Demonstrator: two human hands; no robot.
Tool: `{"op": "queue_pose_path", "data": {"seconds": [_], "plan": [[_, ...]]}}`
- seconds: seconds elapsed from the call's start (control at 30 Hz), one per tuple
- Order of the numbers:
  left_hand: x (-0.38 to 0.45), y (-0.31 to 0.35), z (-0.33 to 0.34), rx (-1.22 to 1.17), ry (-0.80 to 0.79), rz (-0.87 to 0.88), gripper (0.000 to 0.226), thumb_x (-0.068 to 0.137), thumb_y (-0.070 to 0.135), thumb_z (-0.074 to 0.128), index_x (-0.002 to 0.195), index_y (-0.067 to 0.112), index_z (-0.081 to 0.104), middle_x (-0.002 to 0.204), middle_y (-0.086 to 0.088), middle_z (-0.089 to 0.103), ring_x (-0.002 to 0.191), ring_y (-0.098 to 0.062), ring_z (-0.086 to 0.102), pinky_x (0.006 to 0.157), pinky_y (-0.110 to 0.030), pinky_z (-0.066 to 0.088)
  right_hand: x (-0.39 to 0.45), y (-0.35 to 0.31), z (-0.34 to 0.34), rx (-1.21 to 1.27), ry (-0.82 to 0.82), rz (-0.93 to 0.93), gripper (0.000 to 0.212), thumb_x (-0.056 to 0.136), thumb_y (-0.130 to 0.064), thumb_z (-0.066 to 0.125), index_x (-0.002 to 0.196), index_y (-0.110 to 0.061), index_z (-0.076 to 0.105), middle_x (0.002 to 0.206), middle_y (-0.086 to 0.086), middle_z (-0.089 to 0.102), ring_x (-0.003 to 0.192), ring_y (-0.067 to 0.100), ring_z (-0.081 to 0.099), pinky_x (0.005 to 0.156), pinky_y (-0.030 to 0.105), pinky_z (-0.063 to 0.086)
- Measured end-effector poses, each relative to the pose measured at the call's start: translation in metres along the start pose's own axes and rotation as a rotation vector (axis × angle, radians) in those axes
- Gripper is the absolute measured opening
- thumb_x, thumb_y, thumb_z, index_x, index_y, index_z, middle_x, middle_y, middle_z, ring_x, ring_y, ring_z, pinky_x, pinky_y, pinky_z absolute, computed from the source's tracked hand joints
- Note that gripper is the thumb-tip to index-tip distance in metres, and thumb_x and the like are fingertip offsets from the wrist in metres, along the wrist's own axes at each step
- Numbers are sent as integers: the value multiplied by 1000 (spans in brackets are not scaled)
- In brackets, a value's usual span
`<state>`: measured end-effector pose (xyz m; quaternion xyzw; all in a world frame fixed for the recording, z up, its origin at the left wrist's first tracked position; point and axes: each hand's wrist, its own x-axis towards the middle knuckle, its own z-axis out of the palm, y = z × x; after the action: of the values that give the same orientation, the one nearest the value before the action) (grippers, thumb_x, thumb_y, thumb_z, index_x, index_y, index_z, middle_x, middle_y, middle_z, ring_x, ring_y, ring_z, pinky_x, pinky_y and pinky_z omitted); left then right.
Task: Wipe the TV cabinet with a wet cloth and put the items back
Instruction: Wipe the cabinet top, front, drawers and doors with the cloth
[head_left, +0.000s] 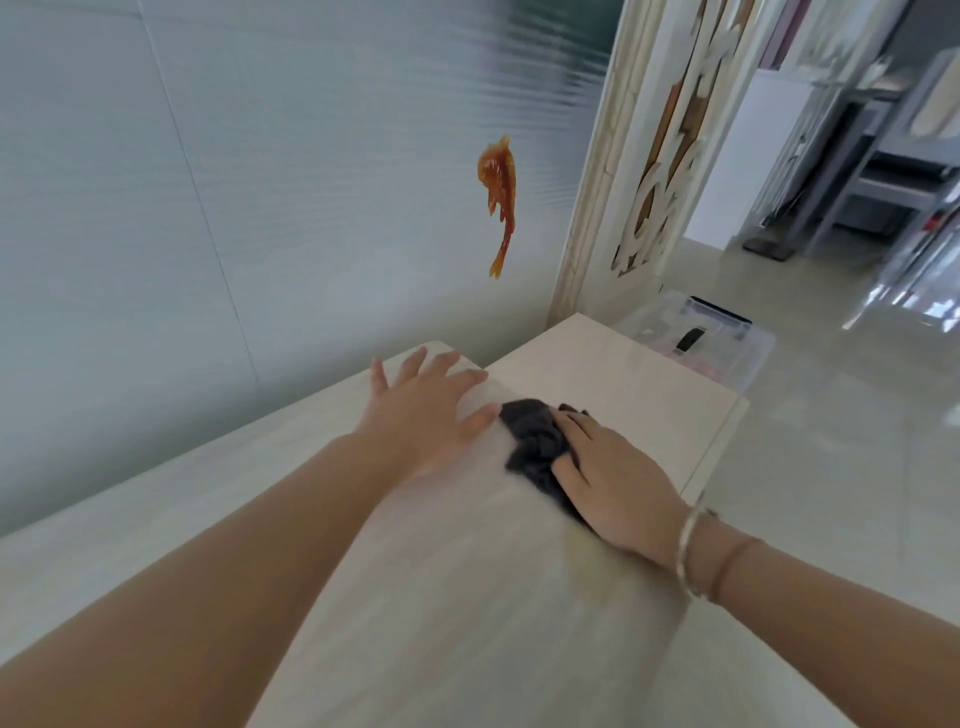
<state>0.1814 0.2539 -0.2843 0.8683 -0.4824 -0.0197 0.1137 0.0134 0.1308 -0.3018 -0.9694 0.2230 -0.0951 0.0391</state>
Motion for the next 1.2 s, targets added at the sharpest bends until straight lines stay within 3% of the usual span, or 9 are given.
{"op": "queue_pose_path", "data": {"seconds": [0.1, 0.2, 0.33, 0.53, 0.73, 0.8, 0.93, 1.1, 1.2], "plan": [[15, 8, 4, -46, 39, -58, 48, 94, 59, 27, 139, 43, 34, 155, 11, 20, 147, -21, 5, 115, -59, -1, 49, -3, 11, 181, -204, 176, 30, 100, -33, 30, 109, -11, 49, 111, 14, 59, 95, 32, 56, 77, 35, 41], [24, 16, 12, -52, 39, -129, 44, 96, 53, 28, 138, 43, 35, 154, 11, 22, 147, -20, 6, 116, -56, 0, 90, 3, 22, 357, -254, 151, 28, 99, -32, 31, 97, -10, 48, 104, 17, 61, 88, 30, 53, 71, 32, 34], [43, 34, 23, -66, 62, -247, 43, 96, 49, 32, 137, 41, 38, 153, 10, 26, 146, -21, 8, 116, -54, 1, 116, 40, 32, 574, -230, 142, 19, 98, -23, 37, 107, -10, 49, 101, 11, 57, 89, 25, 50, 69, 28, 31], [73, 60, 29, 8, 46, -400, 36, 95, 42, 38, 129, 38, 50, 154, 9, 25, 147, -19, 3, 116, -52, -4, 140, 103, 54, 768, -13, -89, 44, 95, -12, 50, 138, -15, 39, 128, 7, 51, 115, 20, 51, 85, 20, 36], [75, 66, 38, 93, 59, -498, 35, 96, 35, 32, 117, 34, 61, 152, 12, 29, 147, -14, 2, 116, -52, -10, 141, 129, 107, 219, -378, -517, 59, 100, -45, 19, 153, -20, 9, 160, 4, -2, 147, 22, -6, 119, 37, 6], [75, 69, 41, 141, 80, -447, 36, 97, 34, 30, 113, 34, 63, 149, 15, 35, 146, -10, 5, 116, -50, -13, 144, 128, 121, 116, -291, -641, 65, 92, -43, 7, 152, -19, 16, 160, 6, 5, 147, 27, -1, 118, 43, 14], [76, 70, 43, 167, 77, -455, 37, 98, 38, 31, 120, 36, 61, 139, 24, 45, 144, -2, 12, 117, -47, -13, 158, 80, 144, 191, -189, -772, 56, 89, -31, 31, 139, -14, 47, 147, 8, 43, 137, 35, 35, 106, 48, 37], [75, 67, 44, 187, 128, -422, 64, 81, 54, 9, 103, 38, 67, 124, 31, 54, 140, 3, 19, 117, -42, -12, 184, 63, 150, 202, -179, -736, 60, 93, -35, 10, 151, -26, 20, 159, -6, 14, 147, 20, 7, 117, 42, 8], [77, 63, 46, 188, 145, -418, 69, 73, 56, 6, 95, 37, 68, 113, 31, 56, 138, 4, 22, 118, -40, -12, 225, 117, 150, 86, -131, -515, 53, 99, -25, 25, 152, -24, 16, 160, -3, 10, 147, 21, 4, 117, 42, 6]]}}
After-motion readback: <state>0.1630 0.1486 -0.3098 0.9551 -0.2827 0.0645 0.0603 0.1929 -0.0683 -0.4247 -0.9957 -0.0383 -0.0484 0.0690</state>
